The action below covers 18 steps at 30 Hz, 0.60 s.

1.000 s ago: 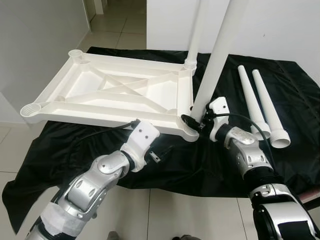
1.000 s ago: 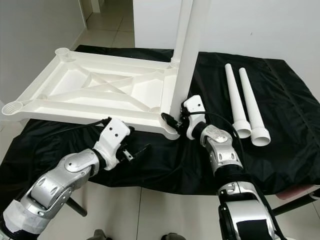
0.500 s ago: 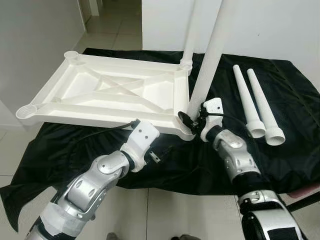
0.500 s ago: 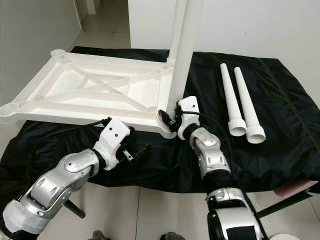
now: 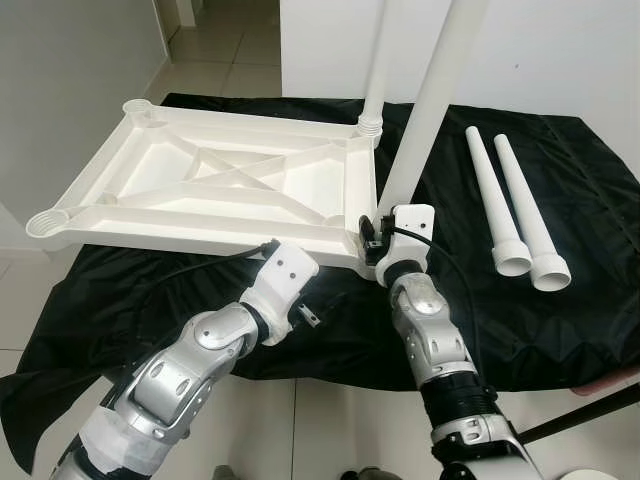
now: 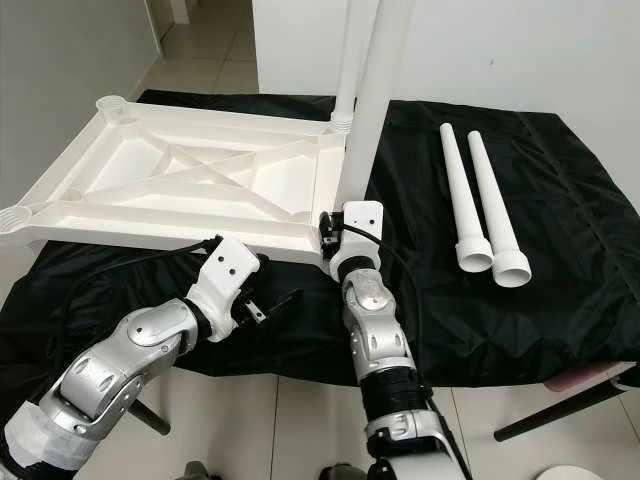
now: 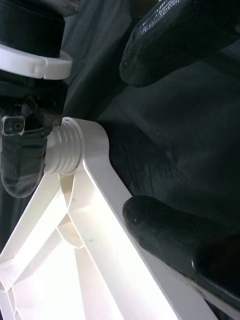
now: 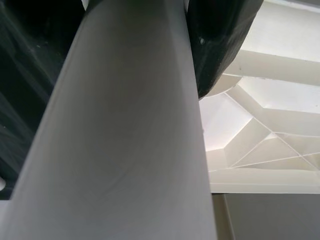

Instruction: Building children table

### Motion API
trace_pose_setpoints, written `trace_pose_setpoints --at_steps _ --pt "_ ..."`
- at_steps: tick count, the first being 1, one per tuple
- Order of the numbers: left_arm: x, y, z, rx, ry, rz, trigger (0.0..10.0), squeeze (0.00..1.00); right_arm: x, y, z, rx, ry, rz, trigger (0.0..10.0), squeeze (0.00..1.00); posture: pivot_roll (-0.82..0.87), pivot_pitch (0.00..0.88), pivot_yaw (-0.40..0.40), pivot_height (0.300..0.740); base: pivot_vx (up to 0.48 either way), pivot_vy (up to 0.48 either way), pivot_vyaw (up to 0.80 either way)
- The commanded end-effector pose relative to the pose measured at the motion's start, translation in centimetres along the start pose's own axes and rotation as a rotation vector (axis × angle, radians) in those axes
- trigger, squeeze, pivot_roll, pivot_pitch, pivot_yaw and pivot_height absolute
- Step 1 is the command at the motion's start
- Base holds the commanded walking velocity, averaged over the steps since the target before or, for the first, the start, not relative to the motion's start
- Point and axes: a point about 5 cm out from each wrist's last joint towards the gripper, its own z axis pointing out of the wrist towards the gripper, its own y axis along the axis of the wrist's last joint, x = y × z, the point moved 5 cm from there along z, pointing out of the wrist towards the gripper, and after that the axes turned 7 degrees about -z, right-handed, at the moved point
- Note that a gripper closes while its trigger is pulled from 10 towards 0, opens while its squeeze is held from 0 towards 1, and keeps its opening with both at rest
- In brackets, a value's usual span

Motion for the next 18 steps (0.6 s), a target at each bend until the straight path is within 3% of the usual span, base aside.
trace_pose_setpoints --at_steps 1,5,6,11,14,15,16,18 --pt "-1.4 -0.2 -0.1 0.019 -0.111 -0.004 10.0 0.0 0.3 -1.1 -0.4 0.05 0.006 0.043 10.0 0.0 -0.04 0.101 0.003 0.74 0.0 0.0 0.0" --pt "-1.4 -0.2 -0.1 0.02 -0.112 -0.003 10.0 0.0 0.1 -0.9 -0.4 0.042 0.006 0.038 10.0 0.0 -0.04 0.103 0.002 0.74 0.0 0.0 0.0" --pt "-1.3 -0.2 -0.1 0.019 -0.11 -0.002 10.0 0.0 -0.1 -0.6 -0.4 0.03 -0.002 0.034 10.0 1.0 -0.04 0.105 0.004 0.74 0.0 0.0 0.0" --pt "-1.1 0.0 -0.1 0.014 -0.102 -0.001 10.0 0.0 -0.6 -0.3 -0.5 0.015 -0.006 0.05 10.0 1.0 -0.03 0.103 0.006 0.74 0.0 0.0 0.0" --pt "-1.0 0.1 -0.1 0.013 -0.1 0.004 10.0 0.0 -0.6 0.1 -0.4 -0.001 0.081 0.032 10.0 1.0 -0.03 0.1 0.008 0.74 0.0 0.0 0.0" --pt "-0.9 0.1 -0.1 0.012 -0.098 0.007 10.0 0.0 -0.7 0.1 -0.4 -0.004 0.147 0.014 10.0 0.0 -0.03 0.099 0.011 0.74 0.0 0.0 0.0" --pt "-0.8 0.1 -0.1 0.012 -0.096 0.01 10.0 0.0 -1.0 0.0 -0.4 -0.005 0.218 -0.005 10.0 0.0 -0.03 0.099 0.013 0.74 0.0 0.0 0.0" --pt "-0.8 0.1 -0.1 0.012 -0.095 0.01 10.0 0.0 -1.0 0.0 -0.5 -0.005 0.232 -0.009 10.0 0.0 -0.03 0.099 0.013 0.74 0.0 0.0 0.0"
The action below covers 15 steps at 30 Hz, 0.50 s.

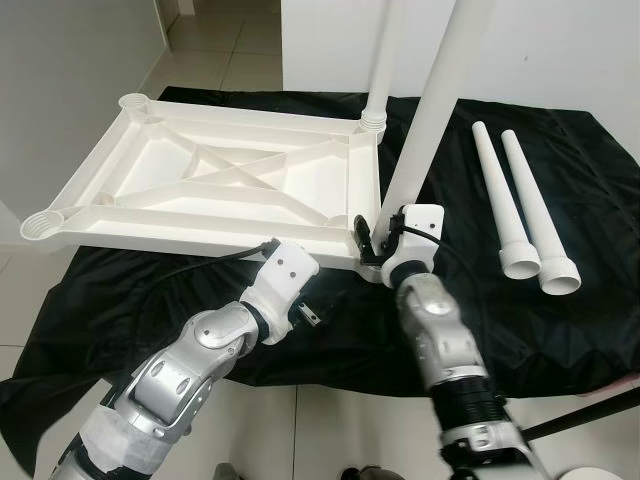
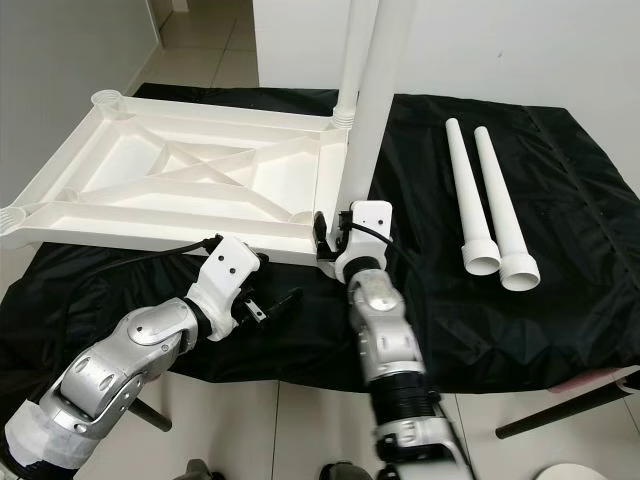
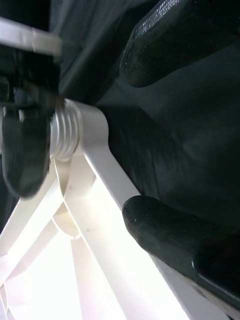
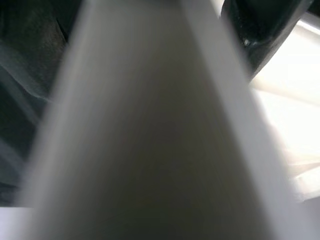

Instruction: Building children table

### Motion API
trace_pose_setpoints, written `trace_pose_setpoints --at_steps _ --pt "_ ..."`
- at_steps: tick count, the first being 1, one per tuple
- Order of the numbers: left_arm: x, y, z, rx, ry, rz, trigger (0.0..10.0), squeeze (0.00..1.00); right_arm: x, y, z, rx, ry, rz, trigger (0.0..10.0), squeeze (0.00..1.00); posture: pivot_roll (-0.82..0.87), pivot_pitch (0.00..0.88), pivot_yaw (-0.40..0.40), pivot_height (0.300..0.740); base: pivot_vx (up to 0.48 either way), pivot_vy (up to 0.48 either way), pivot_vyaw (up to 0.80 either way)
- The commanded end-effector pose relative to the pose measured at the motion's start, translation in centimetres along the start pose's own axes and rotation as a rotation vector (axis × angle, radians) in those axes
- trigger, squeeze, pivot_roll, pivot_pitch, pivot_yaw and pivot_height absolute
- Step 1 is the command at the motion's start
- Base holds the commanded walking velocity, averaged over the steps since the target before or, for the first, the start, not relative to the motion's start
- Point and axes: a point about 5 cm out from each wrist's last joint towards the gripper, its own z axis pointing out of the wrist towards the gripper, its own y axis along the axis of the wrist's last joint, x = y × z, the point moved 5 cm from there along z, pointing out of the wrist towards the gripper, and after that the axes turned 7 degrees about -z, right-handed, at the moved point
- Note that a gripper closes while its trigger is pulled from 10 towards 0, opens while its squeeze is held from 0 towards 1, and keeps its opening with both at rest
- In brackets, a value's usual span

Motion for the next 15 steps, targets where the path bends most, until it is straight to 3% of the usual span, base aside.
trace_pose_setpoints --at_steps 1,3,7,15 --pt "-1.0 -0.1 -0.1 0.017 -0.101 0.003 10.0 0.0 0.3 -0.5 0.0 0.016 0.064 -0.012 10.0 0.0 -0.03 0.098 0.014 0.74 0.0 0.0 0.0" --pt "-0.9 -0.1 -0.2 0.018 -0.101 0.005 10.0 0.0 0.3 -0.8 0.1 0.022 0.131 -0.063 10.0 0.0 -0.03 0.099 0.02 0.74 0.0 0.0 0.0" --pt "-1.0 -0.1 -0.1 0.019 -0.107 0.009 10.0 0.0 1.9 -1.0 0.0 0.002 0.349 -0.17 10.0 0.0 -0.04 0.098 0.027 0.74 0.0 0.0 0.0" --pt "-1.1 0.0 0.1 0.019 -0.114 0.013 10.0 0.0 1.6 -0.7 0.7 -0.002 0.416 -0.213 10.0 0.0 -0.04 0.097 0.028 0.74 0.0 0.0 0.0"
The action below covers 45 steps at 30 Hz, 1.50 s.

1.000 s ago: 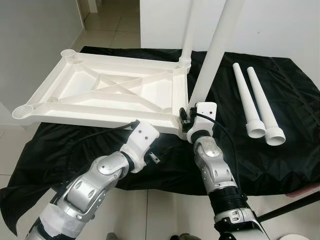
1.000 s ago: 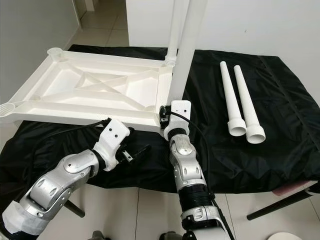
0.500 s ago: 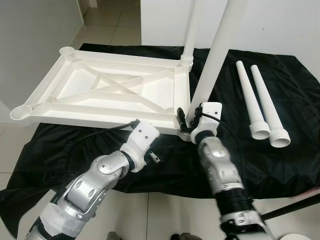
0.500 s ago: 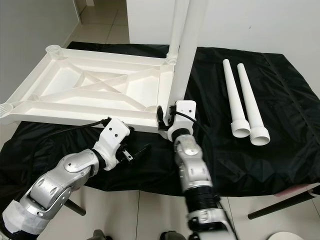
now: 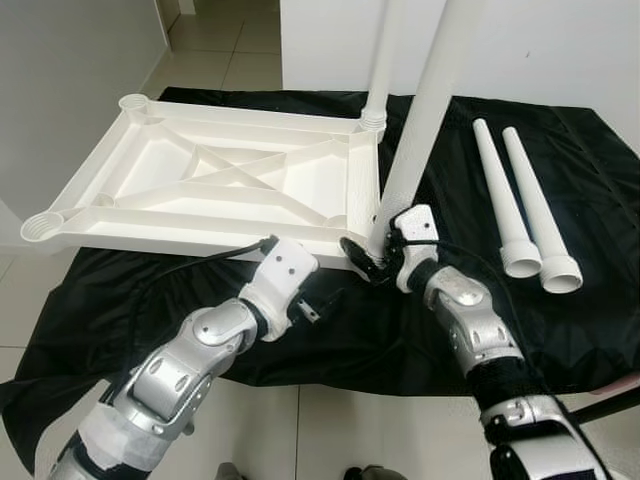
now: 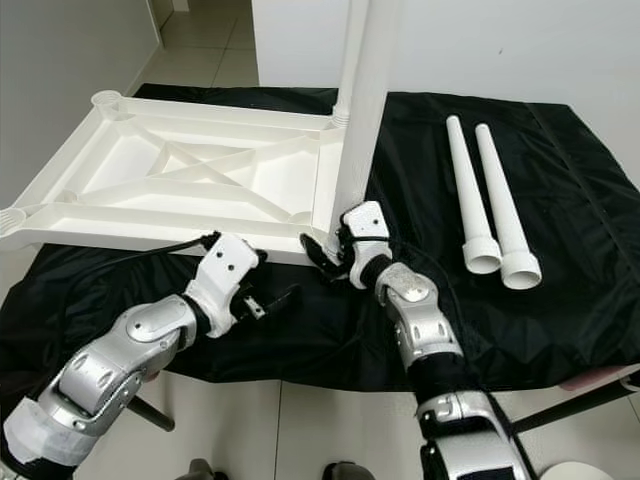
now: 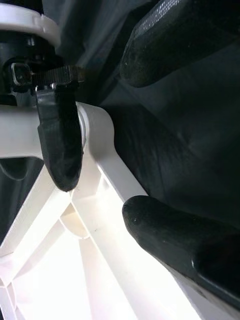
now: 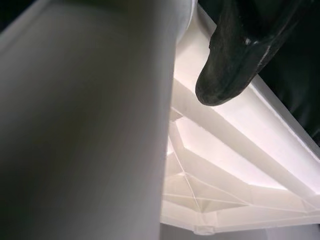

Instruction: Building children table

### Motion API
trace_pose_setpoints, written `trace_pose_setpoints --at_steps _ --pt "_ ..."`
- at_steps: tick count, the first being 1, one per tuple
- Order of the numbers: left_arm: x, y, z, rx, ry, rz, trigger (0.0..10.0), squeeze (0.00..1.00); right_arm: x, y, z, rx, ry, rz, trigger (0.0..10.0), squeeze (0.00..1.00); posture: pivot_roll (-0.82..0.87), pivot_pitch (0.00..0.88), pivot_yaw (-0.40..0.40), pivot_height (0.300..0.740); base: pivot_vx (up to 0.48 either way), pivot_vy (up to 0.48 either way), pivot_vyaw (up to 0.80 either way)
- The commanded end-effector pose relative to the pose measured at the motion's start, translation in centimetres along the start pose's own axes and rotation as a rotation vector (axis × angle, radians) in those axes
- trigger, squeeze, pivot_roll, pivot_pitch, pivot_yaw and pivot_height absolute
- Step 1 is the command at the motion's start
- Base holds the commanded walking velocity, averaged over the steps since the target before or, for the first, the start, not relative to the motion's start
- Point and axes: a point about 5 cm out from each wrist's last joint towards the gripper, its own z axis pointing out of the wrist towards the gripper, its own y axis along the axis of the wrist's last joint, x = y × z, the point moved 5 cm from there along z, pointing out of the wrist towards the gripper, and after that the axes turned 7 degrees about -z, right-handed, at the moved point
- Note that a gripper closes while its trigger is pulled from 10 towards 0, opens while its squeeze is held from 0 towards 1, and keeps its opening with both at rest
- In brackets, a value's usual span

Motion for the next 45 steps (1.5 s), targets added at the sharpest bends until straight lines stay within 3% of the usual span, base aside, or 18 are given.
trace_pose_setpoints --at_steps 1,2,3,4,5,17,18,26,28,31,38,42,45 --pt "-1.2 -0.3 0.0 0.025 -0.114 0.005 10.0 0.0 0.4 -0.2 0.3 0.012 0.041 -0.01 10.0 0.0 -0.04 0.095 0.025 0.74 0.0 0.0 0.0" --pt "-1.2 -0.3 0.0 0.025 -0.114 0.005 10.0 0.0 0.4 -0.2 0.3 0.012 0.041 -0.01 10.0 0.0 -0.04 0.095 0.025 0.74 0.0 0.0 0.0" --pt "-1.2 -0.3 0.0 0.023 -0.113 0.005 10.0 0.0 0.4 -0.4 0.3 0.021 0.052 -0.013 3.0 0.0 -0.03 0.096 0.022 0.74 0.0 0.0 0.0" --pt "-1.2 -0.3 0.0 0.023 -0.113 0.005 10.0 0.0 0.4 -0.4 0.3 0.021 0.052 -0.013 3.0 0.0 -0.03 0.096 0.022 0.74 0.0 0.0 0.0" --pt "-1.2 -0.3 0.0 0.022 -0.112 0.005 10.0 0.0 0.4 -0.7 0.3 0.03 0.062 -0.016 0.0 0.0 -0.03 0.096 0.022 0.74 0.0 0.0 0.0" --pt "-1.1 -0.4 -0.2 0.024 -0.098 -0.001 10.0 0.0 0.3 -2.2 -0.5 0.059 0.078 0.012 0.0 0.0 -0.03 0.102 0.012 0.74 0.0 0.0 0.0" --pt "-1.2 -0.4 -0.2 0.024 -0.1 -0.001 10.0 0.0 0.3 -2.2 -0.5 0.06 0.064 0.015 10.0 0.0 -0.03 0.107 0.011 0.74 0.0 0.0 0.0" --pt "-1.3 -0.6 -0.4 0.028 -0.104 -0.008 10.0 0.0 -0.6 -2.4 -0.2 0.102 -0.09 0.068 10.0 0.0 -0.03 0.114 0.007 0.74 0.0 0.0 0.0" --pt "-1.4 -0.6 -0.3 0.028 -0.105 -0.012 10.0 0.0 -0.8 -2.7 -0.2 0.131 -0.205 0.126 10.0 0.0 -0.03 0.113 0.002 0.74 0.0 0.0 0.0" --pt "-1.5 -0.7 -0.3 0.028 -0.106 -0.012 10.0 0.0 -0.8 -2.8 -0.2 0.143 -0.244 0.132 10.0 0.0 -0.03 0.113 0.002 0.74 0.0 0.0 0.0" --pt "-1.6 -0.7 -0.2 0.027 -0.111 -0.014 10.0 0.0 -1.1 -3.7 -1.0 0.211 -0.484 0.158 10.0 0.0 -0.04 0.109 -0.003 0.74 0.0 0.0 0.0" --pt "-1.7 -0.6 -0.1 0.023 -0.115 -0.012 10.0 0.0 -0.3 -2.8 -1.1 0.181 -0.666 0.216 10.0 0.0 -0.04 0.097 0.0 0.74 0.0 0.0 0.0" --pt "-1.7 -0.5 0.0 0.022 -0.12 -0.008 10.0 0.0 0.4 -2.0 -0.6 0.148 -0.662 0.243 10.0 0.0 -0.04 0.096 0.0 0.74 0.0 0.0 0.0"
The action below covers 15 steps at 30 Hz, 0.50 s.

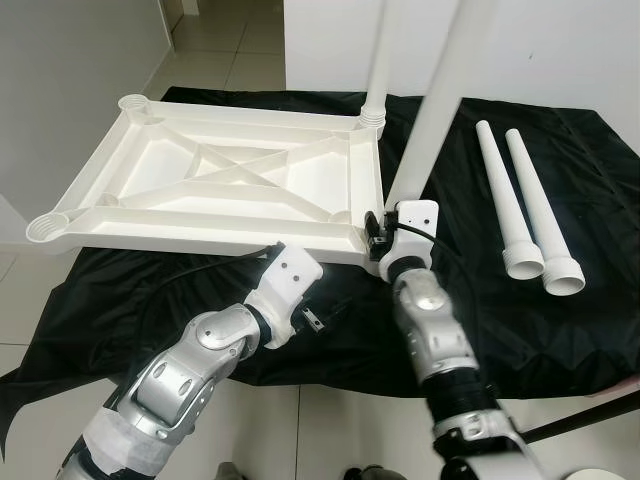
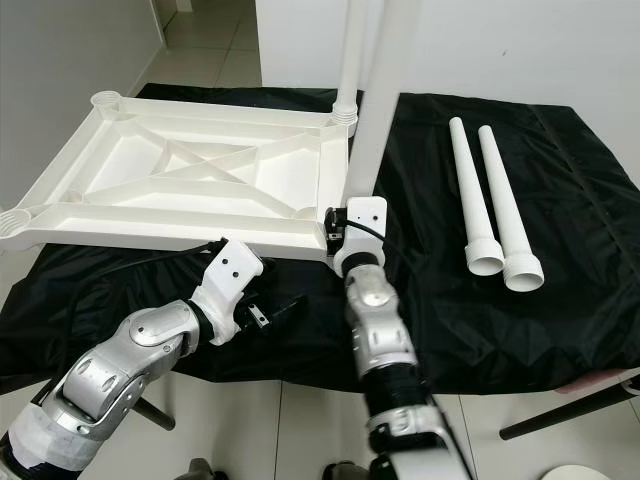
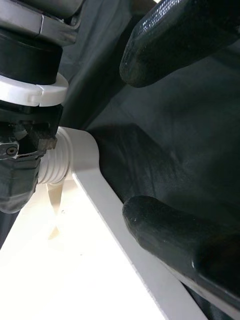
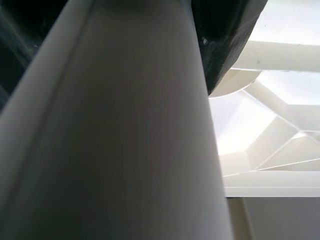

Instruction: Building children table

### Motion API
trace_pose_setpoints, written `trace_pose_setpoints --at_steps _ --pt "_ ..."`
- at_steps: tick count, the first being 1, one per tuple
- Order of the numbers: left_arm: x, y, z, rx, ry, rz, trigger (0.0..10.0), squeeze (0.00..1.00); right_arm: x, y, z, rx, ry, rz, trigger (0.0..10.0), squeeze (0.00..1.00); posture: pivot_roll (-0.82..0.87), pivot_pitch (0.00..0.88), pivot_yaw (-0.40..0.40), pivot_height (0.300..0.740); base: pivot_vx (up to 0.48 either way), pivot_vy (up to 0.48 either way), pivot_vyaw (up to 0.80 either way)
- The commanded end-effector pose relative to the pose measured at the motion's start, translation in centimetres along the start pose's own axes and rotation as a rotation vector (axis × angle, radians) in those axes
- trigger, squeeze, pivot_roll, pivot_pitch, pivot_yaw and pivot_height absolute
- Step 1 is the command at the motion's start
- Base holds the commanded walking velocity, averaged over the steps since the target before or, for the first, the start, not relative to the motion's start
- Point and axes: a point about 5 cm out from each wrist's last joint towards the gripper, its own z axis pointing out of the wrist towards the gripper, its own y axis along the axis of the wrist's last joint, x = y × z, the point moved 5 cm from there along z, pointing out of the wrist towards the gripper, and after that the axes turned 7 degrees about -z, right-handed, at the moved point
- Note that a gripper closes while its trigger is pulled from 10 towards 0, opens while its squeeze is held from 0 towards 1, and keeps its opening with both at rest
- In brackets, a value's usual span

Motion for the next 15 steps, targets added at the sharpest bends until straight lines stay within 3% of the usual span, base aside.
trace_pose_setpoints --at_steps 1,11,12,15 --pt "-0.5 0.0 0.0 0.008 -0.04 0.018 10.0 0.0 0.0 -2.0 -0.6 0.072 0.002 0.003 10.0 0.0 -0.04 0.091 0.001 0.74 0.0 0.0 0.0" --pt "-0.5 0.1 0.2 0.005 -0.04 0.025 10.0 0.0 -0.1 -0.8 -0.4 0.037 -0.001 0.001 10.0 0.0 -0.04 0.074 -0.008 0.74 0.0 0.0 0.0" --pt "-0.5 0.0 0.2 0.005 -0.039 0.025 10.0 0.0 -0.1 -0.5 -0.4 0.02 0.009 0.01 10.0 1.0 -0.04 0.072 -0.009 0.74 0.0 0.0 0.0" --pt "-0.5 0.0 0.2 0.005 -0.037 0.026 10.0 0.0 0.0 -0.2 -0.5 0.004 0.019 0.013 10.0 1.0 -0.03 0.072 -0.011 0.74 0.0 0.0 0.0"
